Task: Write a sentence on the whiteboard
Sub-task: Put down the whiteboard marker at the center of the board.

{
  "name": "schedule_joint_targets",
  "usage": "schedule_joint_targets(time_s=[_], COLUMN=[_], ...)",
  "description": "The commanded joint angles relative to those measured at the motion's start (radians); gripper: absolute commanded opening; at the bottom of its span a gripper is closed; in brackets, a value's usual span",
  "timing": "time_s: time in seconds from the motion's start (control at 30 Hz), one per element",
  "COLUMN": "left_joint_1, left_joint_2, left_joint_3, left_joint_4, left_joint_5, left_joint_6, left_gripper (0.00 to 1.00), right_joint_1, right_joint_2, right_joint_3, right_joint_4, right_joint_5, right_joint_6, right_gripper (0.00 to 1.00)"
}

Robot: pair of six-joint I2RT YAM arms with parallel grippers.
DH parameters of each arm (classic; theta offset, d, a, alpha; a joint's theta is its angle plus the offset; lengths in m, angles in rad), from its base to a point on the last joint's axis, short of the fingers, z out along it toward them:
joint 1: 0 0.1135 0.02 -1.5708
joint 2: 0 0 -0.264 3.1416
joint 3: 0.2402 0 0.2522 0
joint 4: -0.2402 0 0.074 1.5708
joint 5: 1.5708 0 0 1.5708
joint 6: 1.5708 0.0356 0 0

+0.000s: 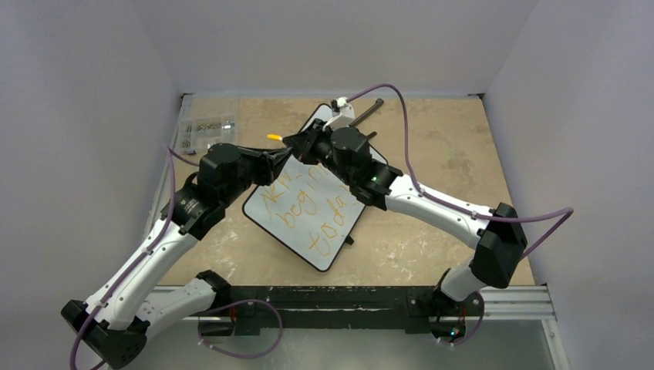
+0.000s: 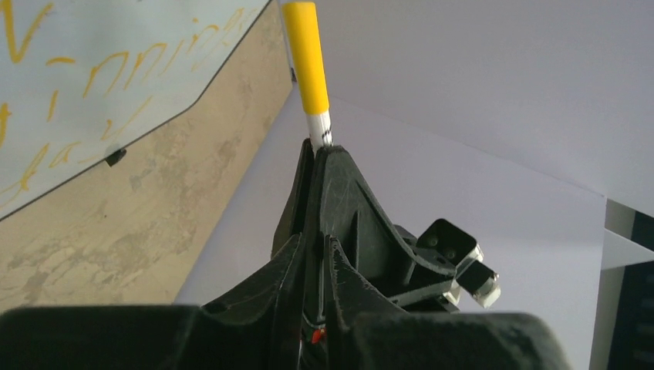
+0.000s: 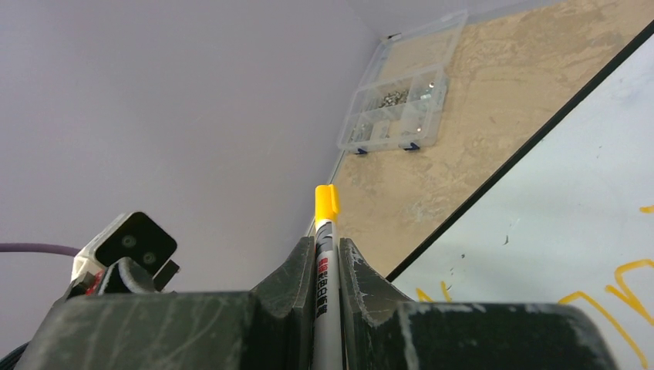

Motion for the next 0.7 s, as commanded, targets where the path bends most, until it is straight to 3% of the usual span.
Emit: schedule_joint_targets(time_s=[0.0,0.17,0.33,0.5,0.67], left_joint_1=[-0.027,-0.026,-0.026,-0.024,-0.018], left_joint_2=[-0.049,-0.061,-0.065,-0.071,-0.091], left_joint_3=[0.018,0.014,0.015,0.018,0.021], left_joint_4=[0.073,0.082,0.093,0.108,0.118], left_joint_5=[0.06,0.044,0.037,0.02,-0.034], left_joint_6=[0.047,0.081,0.122,0.195,0.361], left_gripper=[0.19,0.45,0.61,0.66,0.67], right_joint_1=[-0.039,-0.083,-0.111,-0.123,-0.125], right_joint_2=[-0.063,-0.132,-0.203,-0.288,-0.369], right_joint_3=[-0.034,-0.066,-0.088,-0.12,-0.184], right_joint_4=[0.021,-0.002,-0.041,-0.12,-0.225], right_joint_5=[0.025,0.037,0.083,0.195,0.341], right_joint_6=[-0.025,-0.057,-0.111,-0.203,-0.303], right_gripper=[0.0,0.0,0.0,0.0,0.0])
